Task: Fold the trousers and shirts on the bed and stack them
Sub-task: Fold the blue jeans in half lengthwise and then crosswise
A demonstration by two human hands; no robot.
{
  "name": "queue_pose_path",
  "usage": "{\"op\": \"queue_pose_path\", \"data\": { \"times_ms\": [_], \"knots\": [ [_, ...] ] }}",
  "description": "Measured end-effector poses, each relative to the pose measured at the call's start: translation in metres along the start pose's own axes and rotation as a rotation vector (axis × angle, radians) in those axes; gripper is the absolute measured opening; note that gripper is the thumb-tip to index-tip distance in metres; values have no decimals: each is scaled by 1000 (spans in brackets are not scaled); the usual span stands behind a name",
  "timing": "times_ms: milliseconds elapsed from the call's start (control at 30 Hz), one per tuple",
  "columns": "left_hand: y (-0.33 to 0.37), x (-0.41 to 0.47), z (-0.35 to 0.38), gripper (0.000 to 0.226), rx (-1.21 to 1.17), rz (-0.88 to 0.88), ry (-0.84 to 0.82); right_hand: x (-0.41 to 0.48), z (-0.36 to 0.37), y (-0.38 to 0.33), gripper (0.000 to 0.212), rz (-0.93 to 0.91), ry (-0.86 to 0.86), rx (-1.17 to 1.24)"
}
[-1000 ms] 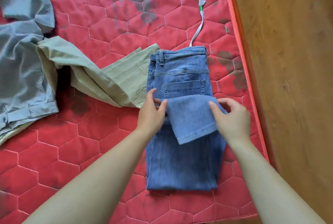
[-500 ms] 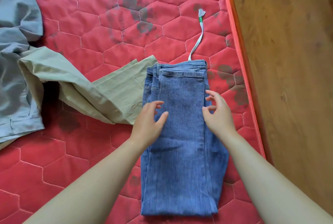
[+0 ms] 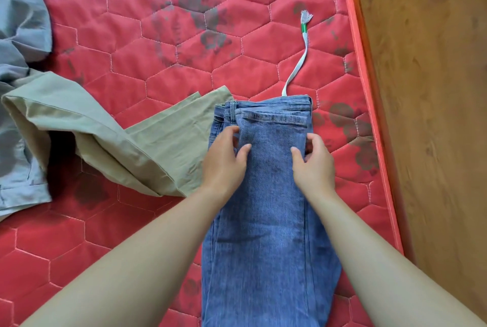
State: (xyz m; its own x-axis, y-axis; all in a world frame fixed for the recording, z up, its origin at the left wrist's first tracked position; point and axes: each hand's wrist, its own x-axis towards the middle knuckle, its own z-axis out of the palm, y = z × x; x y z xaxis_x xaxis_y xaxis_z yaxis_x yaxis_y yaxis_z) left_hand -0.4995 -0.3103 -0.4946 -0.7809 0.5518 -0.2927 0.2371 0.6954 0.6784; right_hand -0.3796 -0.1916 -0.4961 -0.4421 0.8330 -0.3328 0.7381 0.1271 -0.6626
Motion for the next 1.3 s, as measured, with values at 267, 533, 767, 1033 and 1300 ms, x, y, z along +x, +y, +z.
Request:
{"op": "queue_pose_path", "data": {
  "times_ms": [267, 533, 767, 1033, 1300],
  "knots": [
    [-15, 0, -25, 58, 234, 12, -59, -5, -10, 3, 49, -146, -15, -116],
    [-66, -130, -24, 52, 255, -26, -239, -117, -18, 66, 48, -197, -239, -364],
    [-95, -229, -7, 64, 208, -121, -337, -197, -12, 100, 39, -234, -311, -332],
    [-129, -277, 4, 59, 135, -92, -247, -264, -1, 151, 66, -447, -439, -480],
    [-156, -299, 9, 47, 84, 60, -174, -275, 10, 171, 30, -615, -218, -368]
  ]
}}
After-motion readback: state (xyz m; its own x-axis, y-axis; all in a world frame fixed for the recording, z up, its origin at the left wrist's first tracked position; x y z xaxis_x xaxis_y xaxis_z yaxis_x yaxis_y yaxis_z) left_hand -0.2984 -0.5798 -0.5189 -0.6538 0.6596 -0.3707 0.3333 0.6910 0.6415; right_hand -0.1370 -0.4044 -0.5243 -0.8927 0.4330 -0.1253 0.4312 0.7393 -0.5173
